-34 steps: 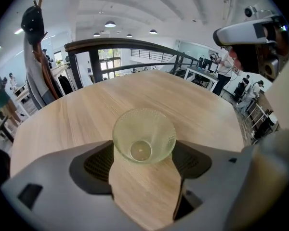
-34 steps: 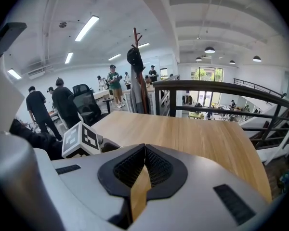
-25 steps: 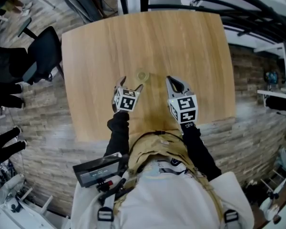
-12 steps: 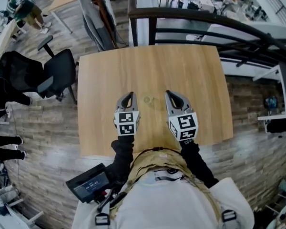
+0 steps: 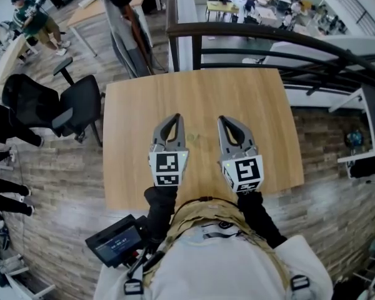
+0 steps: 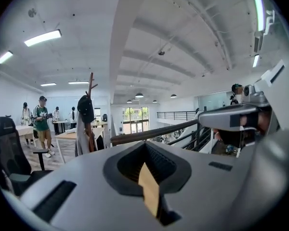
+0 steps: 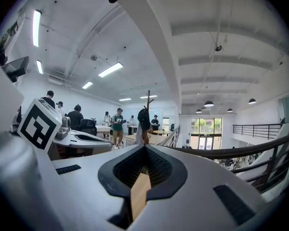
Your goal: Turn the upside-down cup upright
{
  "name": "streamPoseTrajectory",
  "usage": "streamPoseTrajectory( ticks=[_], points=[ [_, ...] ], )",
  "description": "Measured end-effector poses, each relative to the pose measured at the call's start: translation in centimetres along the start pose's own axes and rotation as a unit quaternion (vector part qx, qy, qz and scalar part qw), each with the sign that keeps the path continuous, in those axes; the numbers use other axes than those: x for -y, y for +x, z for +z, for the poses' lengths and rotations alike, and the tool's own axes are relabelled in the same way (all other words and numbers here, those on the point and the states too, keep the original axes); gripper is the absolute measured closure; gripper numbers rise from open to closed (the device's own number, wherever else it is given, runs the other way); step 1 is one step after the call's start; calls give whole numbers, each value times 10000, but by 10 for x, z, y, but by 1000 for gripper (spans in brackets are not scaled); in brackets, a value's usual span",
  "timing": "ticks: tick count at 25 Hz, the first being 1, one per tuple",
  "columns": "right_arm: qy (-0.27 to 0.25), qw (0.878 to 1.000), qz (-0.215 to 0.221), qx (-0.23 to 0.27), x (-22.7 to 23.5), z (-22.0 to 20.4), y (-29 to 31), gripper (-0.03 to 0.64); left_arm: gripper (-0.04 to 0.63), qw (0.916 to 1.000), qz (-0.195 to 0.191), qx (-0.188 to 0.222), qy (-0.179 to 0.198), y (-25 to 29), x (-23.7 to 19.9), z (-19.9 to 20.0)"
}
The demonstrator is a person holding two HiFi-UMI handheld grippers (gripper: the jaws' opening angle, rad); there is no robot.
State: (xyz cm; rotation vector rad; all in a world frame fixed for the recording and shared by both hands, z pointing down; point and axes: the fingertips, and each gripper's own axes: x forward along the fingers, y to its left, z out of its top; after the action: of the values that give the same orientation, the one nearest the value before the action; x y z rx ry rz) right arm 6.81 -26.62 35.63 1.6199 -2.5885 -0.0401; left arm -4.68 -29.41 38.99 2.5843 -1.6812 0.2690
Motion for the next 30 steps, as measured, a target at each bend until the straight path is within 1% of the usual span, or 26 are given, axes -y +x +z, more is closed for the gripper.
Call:
streamPoseTrajectory(
  ticks=[2, 4, 7, 10, 13, 19, 27, 30],
  points=[
    [1, 10000, -4, 76, 1, 4, -5, 597, 595, 9999, 10, 132, 12, -5, 6, 11],
    [3, 9999, 0, 139, -2, 8, -9, 597, 595, 9995, 99, 285, -5, -11, 7, 17],
    [-21, 9998, 45, 193, -8, 11, -13, 597, 595, 9992, 178, 351, -103, -19, 6, 17],
    [12, 9997, 59, 247, -12, 12, -15, 597, 595, 9990, 120, 377, -213, -23, 5, 16],
    [46, 9997, 12, 258, -13, 11, -17, 597, 595, 9984, -17, 469, -326, -26, 6, 17],
    [47, 9997, -34, 242, -18, 12, -16, 597, 595, 9986, -129, 426, -293, -30, 5, 14],
    [60, 9998, -48, 197, -23, 6, -14, 597, 595, 9990, -233, 378, -58, -31, 10, 12],
    [37, 9998, -33, 203, -24, 6, -13, 597, 595, 9988, -289, 381, -83, -32, 10, 13]
  ],
)
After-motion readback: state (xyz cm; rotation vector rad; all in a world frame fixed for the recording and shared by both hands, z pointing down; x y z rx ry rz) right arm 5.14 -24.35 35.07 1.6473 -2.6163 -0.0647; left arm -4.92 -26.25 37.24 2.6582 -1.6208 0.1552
